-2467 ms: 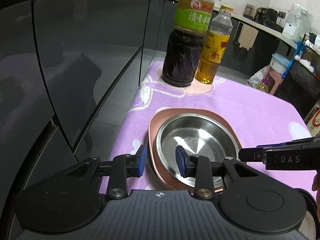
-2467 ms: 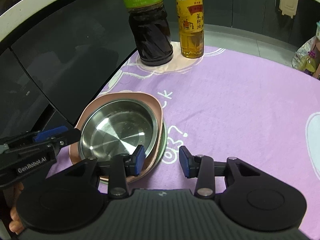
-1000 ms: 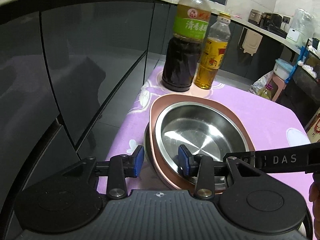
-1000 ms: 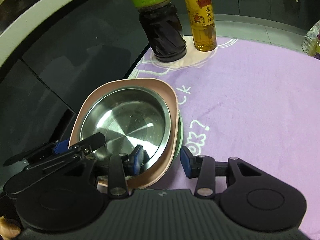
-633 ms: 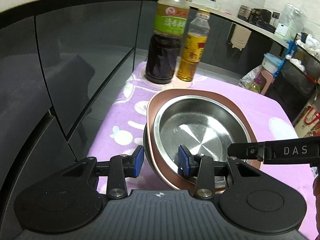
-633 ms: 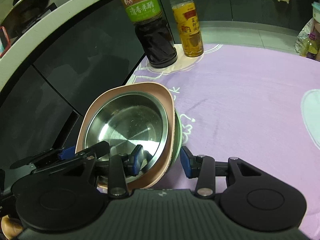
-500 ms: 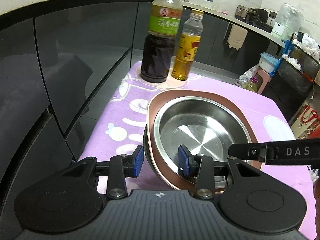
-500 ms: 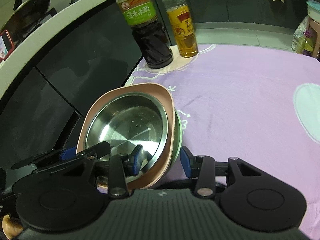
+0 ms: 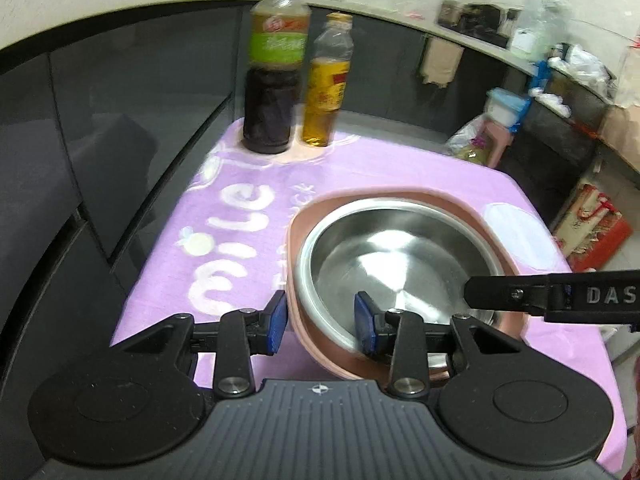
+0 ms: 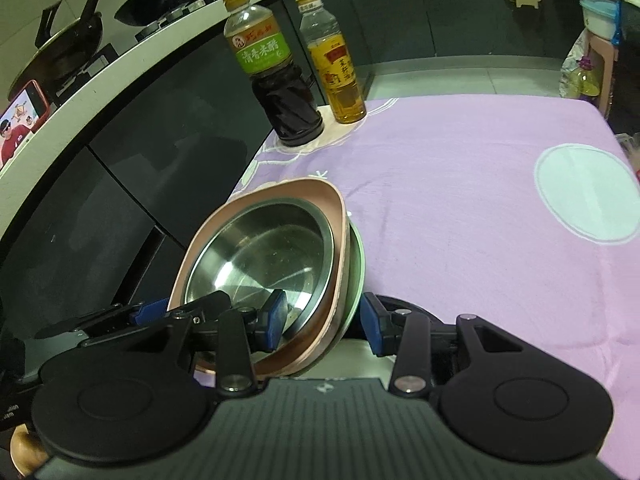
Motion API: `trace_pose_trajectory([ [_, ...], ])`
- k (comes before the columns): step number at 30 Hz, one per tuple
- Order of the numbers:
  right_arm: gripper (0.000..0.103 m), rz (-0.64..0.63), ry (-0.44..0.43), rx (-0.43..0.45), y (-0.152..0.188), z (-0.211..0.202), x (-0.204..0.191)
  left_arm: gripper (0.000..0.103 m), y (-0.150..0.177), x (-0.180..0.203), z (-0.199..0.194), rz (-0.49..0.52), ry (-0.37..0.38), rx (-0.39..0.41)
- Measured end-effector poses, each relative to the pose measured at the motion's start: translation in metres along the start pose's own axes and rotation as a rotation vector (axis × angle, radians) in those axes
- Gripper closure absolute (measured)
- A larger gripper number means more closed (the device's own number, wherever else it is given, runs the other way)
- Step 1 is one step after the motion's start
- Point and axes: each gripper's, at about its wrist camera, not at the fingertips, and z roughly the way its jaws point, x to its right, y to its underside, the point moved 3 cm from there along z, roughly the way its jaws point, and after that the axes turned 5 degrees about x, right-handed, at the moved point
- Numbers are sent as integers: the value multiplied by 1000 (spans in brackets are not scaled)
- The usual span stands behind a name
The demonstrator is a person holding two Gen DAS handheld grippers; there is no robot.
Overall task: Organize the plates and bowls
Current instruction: 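Lift the plate, dish and bowl stack with the left gripper toward the black bowl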
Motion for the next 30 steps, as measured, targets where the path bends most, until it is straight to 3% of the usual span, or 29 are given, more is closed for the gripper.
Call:
trace_pose_trajectory([
  [6,61,32,13,11,14,-9,7,68,2,13,3,14,21,51],
  [8,61,38,36,-15,21,-3,13,69,9,16,20,9,30,-28],
  [10,61,72,46,-57,28,5,24,69,14,20,20,27,57,-1],
  [16,61,88,38,-39,28,0,31,69,17,24,11,61,81,-52],
  [30,63,46,6,-57,31,7,30,69,11,3,2,-66,134,-27],
])
